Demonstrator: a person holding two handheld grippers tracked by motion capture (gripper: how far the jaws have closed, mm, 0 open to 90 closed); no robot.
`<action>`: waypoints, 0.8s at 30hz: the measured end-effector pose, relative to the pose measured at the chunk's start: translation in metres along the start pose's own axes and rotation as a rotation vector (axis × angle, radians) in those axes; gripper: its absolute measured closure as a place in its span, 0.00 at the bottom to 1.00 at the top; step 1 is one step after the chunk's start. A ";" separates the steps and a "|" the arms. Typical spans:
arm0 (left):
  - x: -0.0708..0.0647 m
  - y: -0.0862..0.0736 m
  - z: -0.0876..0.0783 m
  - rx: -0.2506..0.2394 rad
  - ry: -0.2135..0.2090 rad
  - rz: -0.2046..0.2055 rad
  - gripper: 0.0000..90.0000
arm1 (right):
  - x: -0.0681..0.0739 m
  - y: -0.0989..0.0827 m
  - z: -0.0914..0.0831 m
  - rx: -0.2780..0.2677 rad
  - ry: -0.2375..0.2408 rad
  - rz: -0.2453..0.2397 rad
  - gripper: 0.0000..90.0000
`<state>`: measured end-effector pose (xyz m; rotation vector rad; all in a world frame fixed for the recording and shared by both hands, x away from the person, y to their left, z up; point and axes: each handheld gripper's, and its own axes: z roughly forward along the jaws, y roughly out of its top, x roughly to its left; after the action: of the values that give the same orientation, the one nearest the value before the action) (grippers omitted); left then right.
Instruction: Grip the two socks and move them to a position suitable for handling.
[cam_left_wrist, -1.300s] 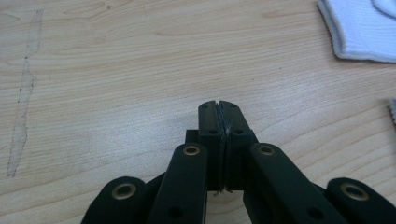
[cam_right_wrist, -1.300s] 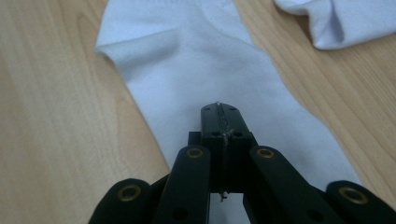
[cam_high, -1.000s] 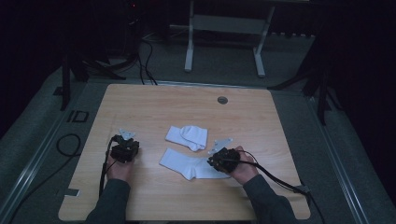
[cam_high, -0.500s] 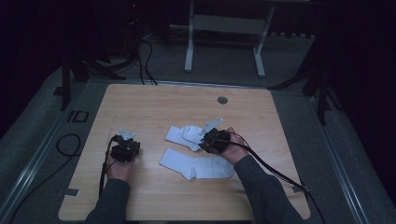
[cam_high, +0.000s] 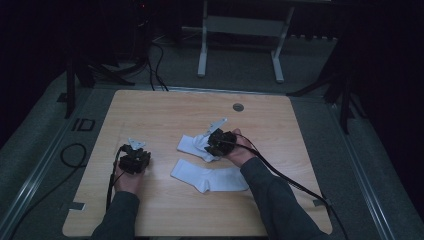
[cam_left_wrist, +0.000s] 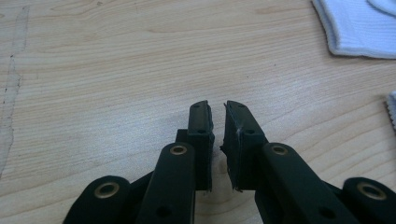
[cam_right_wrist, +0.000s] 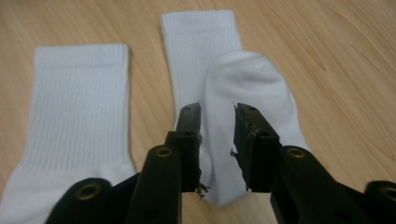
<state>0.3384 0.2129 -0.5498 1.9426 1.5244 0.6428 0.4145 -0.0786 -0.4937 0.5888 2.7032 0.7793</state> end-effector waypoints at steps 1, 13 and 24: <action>0.000 0.000 0.000 -0.001 0.000 0.000 0.90 | 0.000 0.003 0.003 0.006 -0.006 -0.006 0.77; 0.000 0.000 0.001 -0.002 0.001 -0.001 0.90 | -0.010 0.027 0.039 0.021 -0.013 0.037 0.64; 0.000 0.000 0.002 0.003 0.000 0.005 0.90 | -0.015 0.030 0.060 0.072 -0.010 0.072 0.60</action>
<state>0.3394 0.2127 -0.5509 1.9493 1.5217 0.6431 0.4583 -0.0357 -0.5243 0.7079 2.7236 0.6973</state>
